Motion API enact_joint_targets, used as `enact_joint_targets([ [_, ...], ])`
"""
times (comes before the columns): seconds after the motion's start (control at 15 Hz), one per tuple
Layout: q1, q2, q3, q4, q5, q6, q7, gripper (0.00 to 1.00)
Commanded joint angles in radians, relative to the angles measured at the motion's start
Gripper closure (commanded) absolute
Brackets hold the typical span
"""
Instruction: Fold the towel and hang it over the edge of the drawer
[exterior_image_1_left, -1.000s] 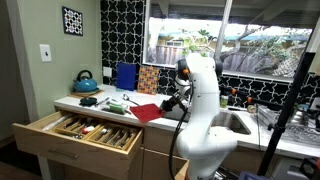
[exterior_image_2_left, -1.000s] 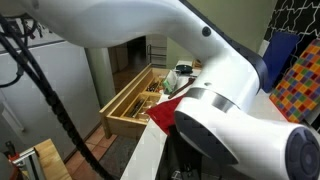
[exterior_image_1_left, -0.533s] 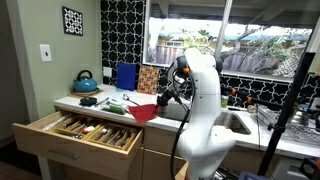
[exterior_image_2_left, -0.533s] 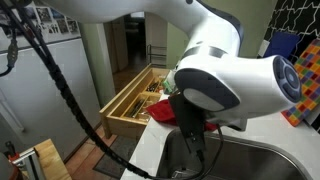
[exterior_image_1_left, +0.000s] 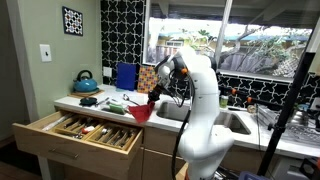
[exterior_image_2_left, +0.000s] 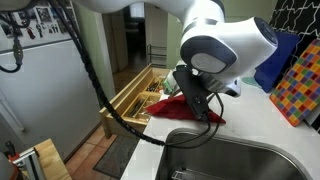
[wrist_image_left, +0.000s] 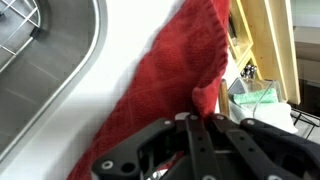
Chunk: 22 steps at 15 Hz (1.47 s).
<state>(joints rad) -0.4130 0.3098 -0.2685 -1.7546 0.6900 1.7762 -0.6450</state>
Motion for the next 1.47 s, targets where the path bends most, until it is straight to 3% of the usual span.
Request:
enact_joint_targets([
  [0.0,0.009,0.070,0.035,0.084,-0.017,0.015,0.029,0.99],
  [0.67,0.007,0.200,0.118,0.211,0.012,0.138,0.122,0.99],
  [1.0,-0.003,0.230,0.160,0.250,0.018,0.140,0.099,0.99],
  [1.07,-0.007,0.233,0.169,0.254,0.028,0.141,0.089,0.70],
  [1.13,-0.007,0.235,0.175,0.259,0.033,0.148,0.084,0.69],
  [1.4,-0.015,0.239,0.192,0.271,0.072,0.168,0.051,0.40],
])
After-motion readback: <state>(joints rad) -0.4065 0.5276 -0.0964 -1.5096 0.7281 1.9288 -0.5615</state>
